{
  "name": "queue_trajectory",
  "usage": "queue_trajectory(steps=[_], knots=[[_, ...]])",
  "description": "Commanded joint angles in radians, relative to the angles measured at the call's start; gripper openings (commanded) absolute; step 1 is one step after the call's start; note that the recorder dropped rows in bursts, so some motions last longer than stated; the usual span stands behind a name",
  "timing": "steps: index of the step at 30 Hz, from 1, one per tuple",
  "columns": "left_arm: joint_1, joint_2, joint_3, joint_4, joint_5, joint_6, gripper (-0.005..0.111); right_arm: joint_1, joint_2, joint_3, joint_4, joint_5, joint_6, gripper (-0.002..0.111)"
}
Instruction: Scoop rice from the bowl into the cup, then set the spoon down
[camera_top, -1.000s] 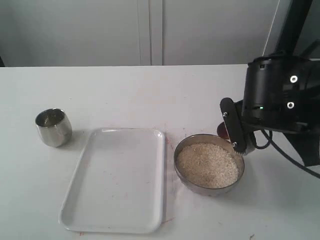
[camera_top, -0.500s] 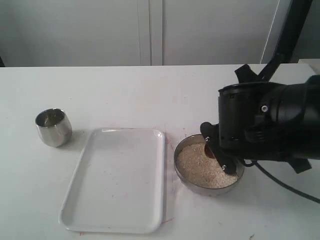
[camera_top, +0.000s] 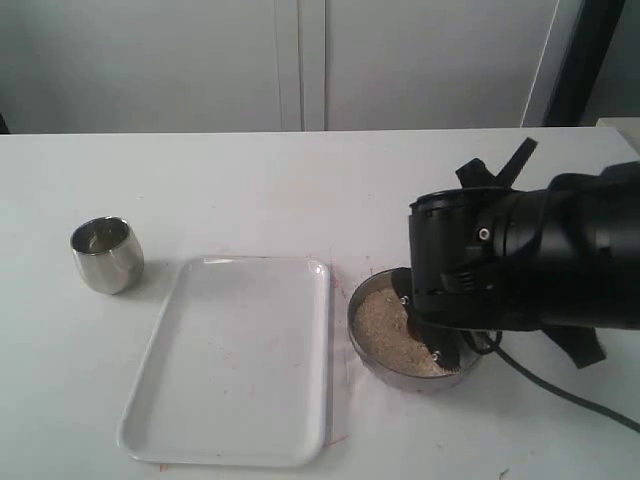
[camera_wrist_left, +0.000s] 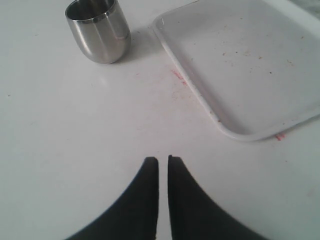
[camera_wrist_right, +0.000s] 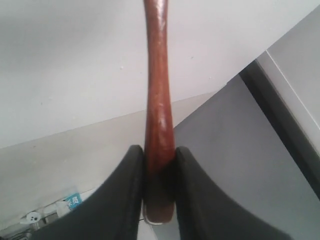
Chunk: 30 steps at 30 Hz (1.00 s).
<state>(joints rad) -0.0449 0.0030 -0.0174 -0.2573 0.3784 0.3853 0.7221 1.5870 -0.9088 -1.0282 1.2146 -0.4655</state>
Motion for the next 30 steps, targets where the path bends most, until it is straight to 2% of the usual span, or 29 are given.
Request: queue_trajectory(steps=[1,22,30], knots=[[0.002,-0.003,0.005,-0.011,0.003,0.004,0.014,0.003,0.003,0.003,0.01,0.006,0.074,0.0],[0.002,-0.003,0.005,-0.011,0.003,0.004,0.014,0.003,0.003,0.003,0.19,-0.055,0.133,0.0],[0.002,-0.003,0.005,-0.011,0.003,0.004,0.014,0.003,0.003,0.003,0.215,-0.065,0.263,0.0]])
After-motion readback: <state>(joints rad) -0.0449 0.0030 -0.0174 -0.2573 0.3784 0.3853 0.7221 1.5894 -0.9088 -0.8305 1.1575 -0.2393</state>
